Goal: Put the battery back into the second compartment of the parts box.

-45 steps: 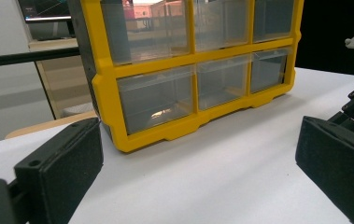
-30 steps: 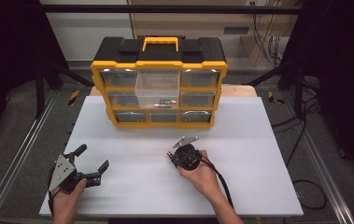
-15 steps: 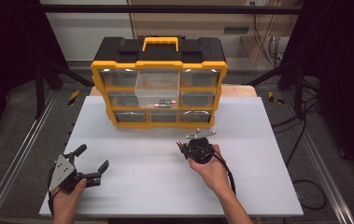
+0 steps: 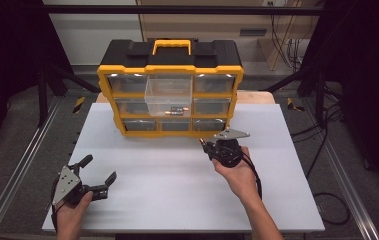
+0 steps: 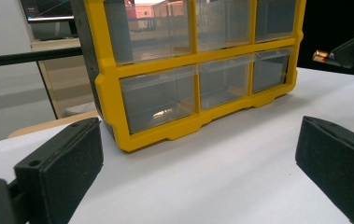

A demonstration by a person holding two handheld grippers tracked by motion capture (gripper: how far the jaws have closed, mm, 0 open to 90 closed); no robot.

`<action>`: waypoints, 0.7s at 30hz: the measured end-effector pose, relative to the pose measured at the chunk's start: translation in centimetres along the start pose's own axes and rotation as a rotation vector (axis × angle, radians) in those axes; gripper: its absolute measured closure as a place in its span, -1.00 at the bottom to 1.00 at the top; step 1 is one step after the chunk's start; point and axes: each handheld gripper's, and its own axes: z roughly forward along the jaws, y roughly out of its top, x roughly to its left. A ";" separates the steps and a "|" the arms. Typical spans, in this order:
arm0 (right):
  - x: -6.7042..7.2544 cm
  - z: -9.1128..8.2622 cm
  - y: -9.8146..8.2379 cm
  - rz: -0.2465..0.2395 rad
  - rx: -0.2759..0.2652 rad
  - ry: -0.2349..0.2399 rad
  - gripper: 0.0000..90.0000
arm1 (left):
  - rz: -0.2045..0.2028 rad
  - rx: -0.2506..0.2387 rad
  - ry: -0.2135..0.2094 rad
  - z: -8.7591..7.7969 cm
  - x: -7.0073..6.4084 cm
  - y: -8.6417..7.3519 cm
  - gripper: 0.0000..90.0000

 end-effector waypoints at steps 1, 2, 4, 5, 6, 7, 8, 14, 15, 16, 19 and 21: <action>-0.1 -0.2 0.1 0.002 -0.007 0.001 0.71 | 0.000 0.001 0.000 0.0 0.0 0.0 -0.99; -0.2 -0.4 0.2 0.004 -0.011 -0.001 0.71 | 0.001 0.001 0.000 0.0 0.0 0.0 -0.99; -0.3 -0.7 0.5 0.006 -0.018 -0.003 0.71 | 0.000 0.001 0.001 0.0 0.0 0.0 -0.99; -0.4 -0.8 0.6 0.005 -0.023 -0.003 0.71 | 0.000 0.001 0.001 0.0 0.0 0.0 -0.99; -0.4 -1.0 0.7 0.005 -0.027 -0.003 0.71 | 0.000 0.001 0.001 0.0 0.0 0.0 -0.99; -0.5 -1.2 0.8 0.006 -0.032 -0.003 0.71 | 0.000 0.001 0.001 0.0 0.0 0.0 -0.99; -0.5 -1.3 0.8 0.009 -0.037 -0.004 0.71 | 0.000 0.001 0.001 0.0 0.0 0.0 -0.99; -0.6 -2.2 1.4 0.013 -0.059 -0.004 0.71 | 0.001 0.001 0.001 0.0 0.0 0.0 -0.99; -0.7 -2.3 1.5 0.011 -0.063 -0.005 0.71 | 0.001 0.002 0.001 0.0 0.0 0.0 -0.99; -0.7 -2.4 1.6 0.012 -0.067 -0.004 0.71 | 0.002 0.002 0.001 0.0 0.0 0.0 -0.99; -0.8 -2.8 1.8 0.010 -0.074 -0.006 0.71 | 0.001 0.001 0.001 0.0 0.0 0.0 -0.99; -0.8 -3.0 2.0 0.012 -0.082 -0.007 0.71 | 0.000 0.001 0.002 0.0 0.0 0.0 -0.99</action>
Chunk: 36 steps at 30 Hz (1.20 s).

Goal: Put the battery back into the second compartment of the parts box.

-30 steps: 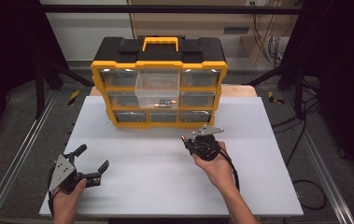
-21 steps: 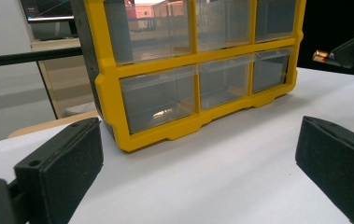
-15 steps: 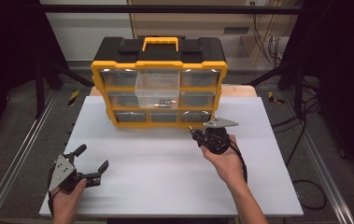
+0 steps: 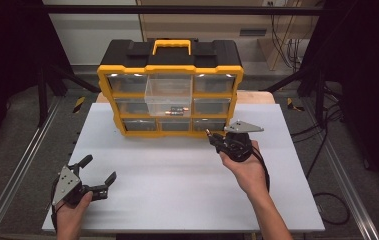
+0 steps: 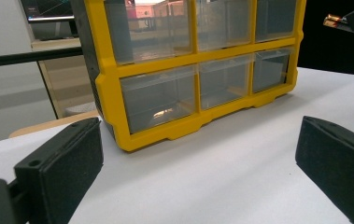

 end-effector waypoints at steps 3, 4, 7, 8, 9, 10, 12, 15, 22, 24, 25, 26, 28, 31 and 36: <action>-0.1 -0.3 0.3 -0.001 -0.008 -0.001 0.71 | -0.001 0.000 0.001 0.0 0.0 0.0 -0.99; -0.1 -0.4 0.4 -0.003 -0.011 0.000 0.71 | -0.001 0.000 0.001 0.0 0.0 0.0 -0.99; -0.2 -0.7 0.8 -0.001 -0.020 -0.002 0.71 | -0.001 0.000 0.001 0.0 0.0 0.0 -0.99; -0.3 -0.9 0.9 -0.001 -0.026 -0.002 0.71 | -0.001 0.000 0.001 0.0 0.0 0.0 -0.99; -0.3 -1.0 1.0 -0.001 -0.030 -0.001 0.71 | -0.001 0.000 0.001 0.0 0.0 0.0 -0.99; -0.3 -1.1 1.1 0.001 -0.032 -0.001 0.71 | -0.001 0.000 0.002 0.0 0.0 0.0 -0.99; -0.4 -1.3 1.4 0.000 -0.040 -0.003 0.71 | -0.001 0.000 0.002 0.0 0.0 0.0 -0.99; -0.5 -1.7 1.8 0.000 -0.053 -0.003 0.71 | -0.001 0.000 0.002 0.0 0.0 0.0 -0.99; -0.6 -2.4 2.7 -0.002 -0.081 -0.003 0.71 | -0.001 0.000 0.002 0.0 0.0 0.0 -0.99; -0.6 -2.6 2.9 -0.001 -0.087 -0.001 0.71 | -0.001 0.000 0.002 0.0 0.0 0.0 -0.99; -0.5 -2.6 3.0 -0.002 -0.088 -0.001 0.71 | -0.001 0.000 0.002 0.0 0.0 0.0 -0.99; -0.5 -2.7 3.2 -0.002 -0.089 -0.001 0.71 | -0.002 0.000 0.002 -0.1 0.0 0.0 -0.99; -0.5 -2.8 3.4 -0.004 -0.094 -0.002 0.71 | -0.002 0.000 0.003 -0.1 0.1 0.0 -0.99; -0.5 -3.0 3.7 -0.008 -0.102 -0.002 0.71 | -0.002 0.000 0.003 -0.1 0.1 0.0 -0.99; -0.3 -3.3 4.3 -0.006 -0.116 0.003 0.71 | -0.002 0.000 0.003 -0.1 0.1 0.0 -0.99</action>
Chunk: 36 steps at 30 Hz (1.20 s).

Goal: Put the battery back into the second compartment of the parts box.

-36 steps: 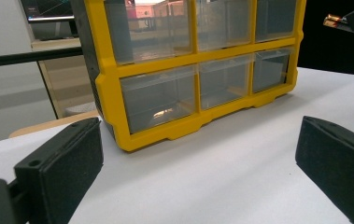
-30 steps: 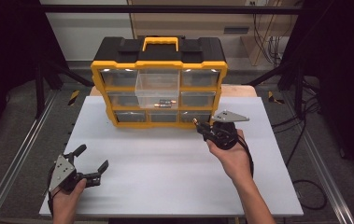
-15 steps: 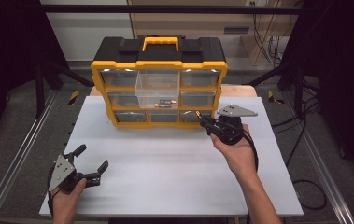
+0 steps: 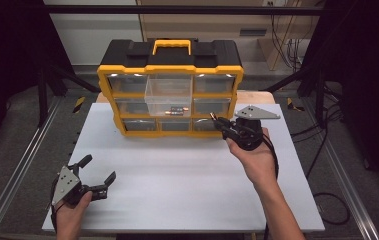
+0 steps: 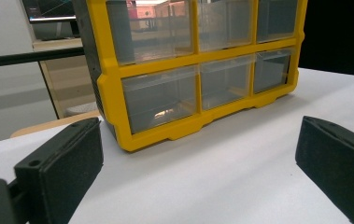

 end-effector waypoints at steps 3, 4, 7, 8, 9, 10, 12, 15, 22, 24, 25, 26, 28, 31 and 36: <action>0.1 -0.1 0.4 -0.003 -0.008 0.001 0.71 | 0.000 0.000 0.000 0.0 0.0 0.0 -0.99; 0.1 -0.2 0.6 -0.003 -0.011 0.003 0.71 | 0.000 0.000 0.000 0.0 0.0 0.0 -0.99; 0.3 -0.3 1.1 -0.008 -0.020 0.005 0.71 | 0.000 -0.001 0.001 0.0 0.0 0.0 -0.99; 0.3 -0.4 1.3 -0.007 -0.024 0.006 0.71 | 0.000 -0.001 0.001 0.0 0.0 0.0 -0.99; 0.4 -0.4 1.5 -0.009 -0.028 0.007 0.71 | 0.000 -0.001 0.001 0.0 0.0 0.0 -0.99; 0.4 -0.5 1.7 -0.012 -0.032 0.007 0.71 | 0.000 -0.001 0.001 0.0 0.0 0.0 -0.99; 0.5 -0.6 2.0 -0.015 -0.038 0.008 0.71 | 0.000 -0.001 0.001 0.0 0.1 0.0 -0.99; 0.6 -0.8 2.5 -0.016 -0.047 0.011 0.71 | 0.000 -0.001 0.002 -0.1 0.1 0.0 -0.99; 0.9 -1.0 3.3 -0.022 -0.064 0.022 0.71 | 0.000 -0.001 0.002 -0.1 0.1 0.0 -0.99; 1.0 -1.1 3.5 -0.023 -0.067 0.023 0.71 | 0.000 -0.001 0.003 -0.1 0.1 0.0 -0.99; 1.0 -1.1 3.6 -0.025 -0.071 0.024 0.71 | -0.001 -0.002 0.003 -0.1 0.1 0.0 -0.99; 1.1 -1.1 3.7 -0.025 -0.072 0.025 0.71 | -0.001 -0.002 0.003 -0.1 0.1 0.0 -0.99; 1.2 -1.2 3.8 -0.028 -0.073 0.027 0.71 | -0.001 -0.001 0.003 -0.1 0.1 0.0 -0.99; 1.4 -1.2 4.0 -0.032 -0.077 0.028 0.71 | -0.003 -0.003 0.004 -0.1 0.1 0.0 -0.99; 1.6 -1.3 4.4 -0.036 -0.081 0.033 0.71 | -0.004 -0.003 0.005 -0.1 0.1 0.0 -0.99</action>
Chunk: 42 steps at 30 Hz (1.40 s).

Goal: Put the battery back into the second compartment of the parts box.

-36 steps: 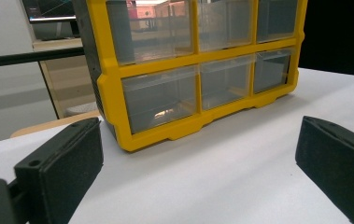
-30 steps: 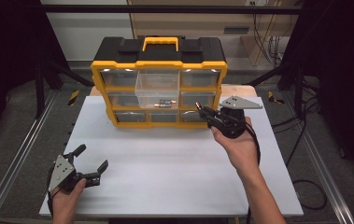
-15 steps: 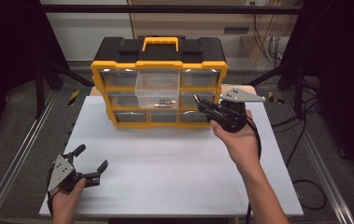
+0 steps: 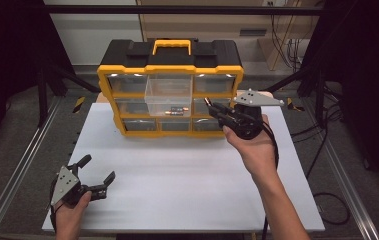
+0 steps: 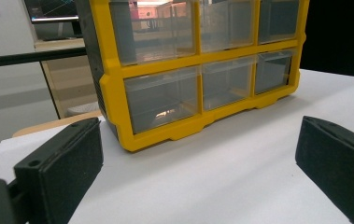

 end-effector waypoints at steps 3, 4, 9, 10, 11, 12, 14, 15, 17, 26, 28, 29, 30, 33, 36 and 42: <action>0.1 0.0 0.2 -0.001 -0.004 0.003 0.71 | 0.001 0.001 0.000 0.0 0.0 0.0 -0.99; 0.1 0.0 0.3 -0.002 -0.005 0.004 0.71 | 0.001 0.000 -0.001 0.0 0.0 0.0 -0.99; 0.2 -0.1 0.3 -0.002 -0.006 0.005 0.71 | 0.001 0.000 -0.001 0.0 0.0 0.0 -0.99; 0.2 -0.2 0.4 0.000 -0.008 0.006 0.71 | 0.000 0.000 -0.001 0.0 0.0 0.0 -0.99; 0.2 -0.2 0.4 0.001 -0.010 0.006 0.71 | 0.000 0.000 -0.001 0.0 0.0 0.0 -0.99; 0.2 -0.2 0.5 0.001 -0.011 0.006 0.71 | 0.001 0.000 -0.001 0.0 0.0 0.0 -0.99; 0.2 -0.2 0.6 -0.002 -0.013 0.008 0.71 | 0.001 0.001 -0.001 0.0 0.0 0.0 -0.99; 0.2 -0.2 0.7 -0.003 -0.012 0.009 0.71 | 0.000 0.000 -0.001 0.0 0.0 0.0 -0.99; 0.3 -0.2 0.8 -0.009 -0.011 0.007 0.71 | 0.001 0.000 -0.001 0.0 0.0 0.0 -0.99; 0.4 -0.4 1.2 -0.013 -0.021 0.012 0.71 | 0.000 0.000 0.000 0.0 0.0 0.0 -0.99; 0.5 -0.4 1.3 -0.012 -0.023 0.013 0.71 | 0.000 0.000 0.000 0.0 0.0 0.0 -0.99; 0.5 -0.4 1.4 -0.013 -0.025 0.015 0.71 | 0.000 0.001 0.000 0.0 0.0 0.0 -0.99; 0.5 -0.4 1.4 -0.014 -0.026 0.015 0.71 | 0.000 0.000 0.000 0.0 0.0 0.0 -0.99; 0.6 -0.5 1.6 -0.015 -0.027 0.016 0.71 | 0.001 0.001 -0.001 0.0 0.0 0.0 -0.99; 0.7 -0.5 1.8 -0.019 -0.028 0.018 0.71 | 0.000 0.002 -0.001 0.1 -0.1 0.0 -0.99; 0.8 -0.2 2.2 -0.030 -0.029 0.019 0.71 | 0.004 0.002 -0.002 0.1 -0.1 0.0 -0.99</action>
